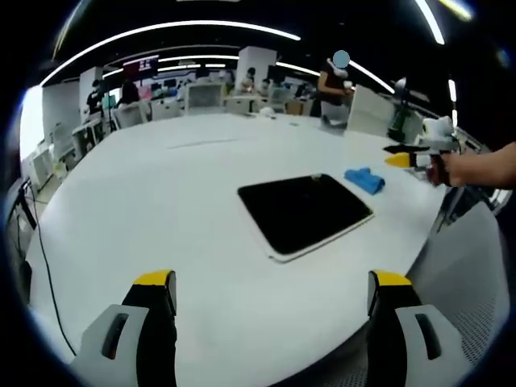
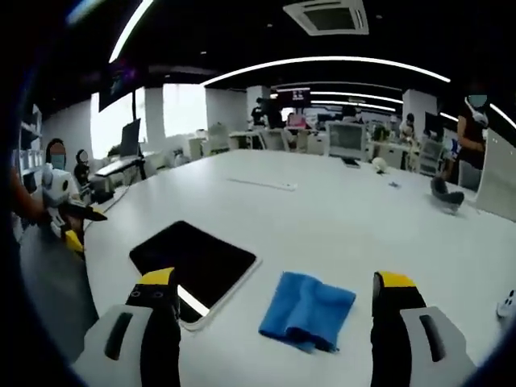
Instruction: Wipe the mirror surface with the cleaning cloth until all visible marks leave the cleaned area.
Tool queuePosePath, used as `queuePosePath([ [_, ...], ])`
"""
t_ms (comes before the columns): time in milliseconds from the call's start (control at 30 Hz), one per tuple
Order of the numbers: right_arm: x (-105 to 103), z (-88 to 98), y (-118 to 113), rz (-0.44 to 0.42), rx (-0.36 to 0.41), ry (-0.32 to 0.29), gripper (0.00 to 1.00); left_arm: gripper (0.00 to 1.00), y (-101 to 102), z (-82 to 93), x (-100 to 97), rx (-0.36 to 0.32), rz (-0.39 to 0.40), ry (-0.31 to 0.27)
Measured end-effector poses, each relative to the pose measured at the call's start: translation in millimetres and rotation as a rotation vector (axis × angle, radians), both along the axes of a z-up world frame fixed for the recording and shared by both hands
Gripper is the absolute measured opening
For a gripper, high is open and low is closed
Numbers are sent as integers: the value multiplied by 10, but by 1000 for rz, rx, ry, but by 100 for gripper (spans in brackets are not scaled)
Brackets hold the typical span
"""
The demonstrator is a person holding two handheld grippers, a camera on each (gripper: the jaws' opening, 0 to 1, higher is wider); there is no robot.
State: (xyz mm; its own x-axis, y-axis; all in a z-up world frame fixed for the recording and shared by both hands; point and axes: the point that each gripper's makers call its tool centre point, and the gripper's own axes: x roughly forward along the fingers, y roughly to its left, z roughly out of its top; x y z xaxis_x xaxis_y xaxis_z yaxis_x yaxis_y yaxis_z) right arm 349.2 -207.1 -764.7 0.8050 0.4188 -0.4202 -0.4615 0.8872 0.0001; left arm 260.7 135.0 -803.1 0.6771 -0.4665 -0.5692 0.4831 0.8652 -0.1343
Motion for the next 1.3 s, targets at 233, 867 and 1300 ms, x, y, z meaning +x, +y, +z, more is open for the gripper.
queuePosePath([
  [233, -273, -93, -34, -11, 16, 19, 99, 99, -30, 7, -12, 6, -14, -7],
  [867, -546, -147, 321, -13, 72, 25, 96, 99, -61, 91, 0, -22, -4, -34],
  [1300, -592, -193, 363, 23, 45, 40, 95, 99, -70, 85, -12, -33, -4, -21],
])
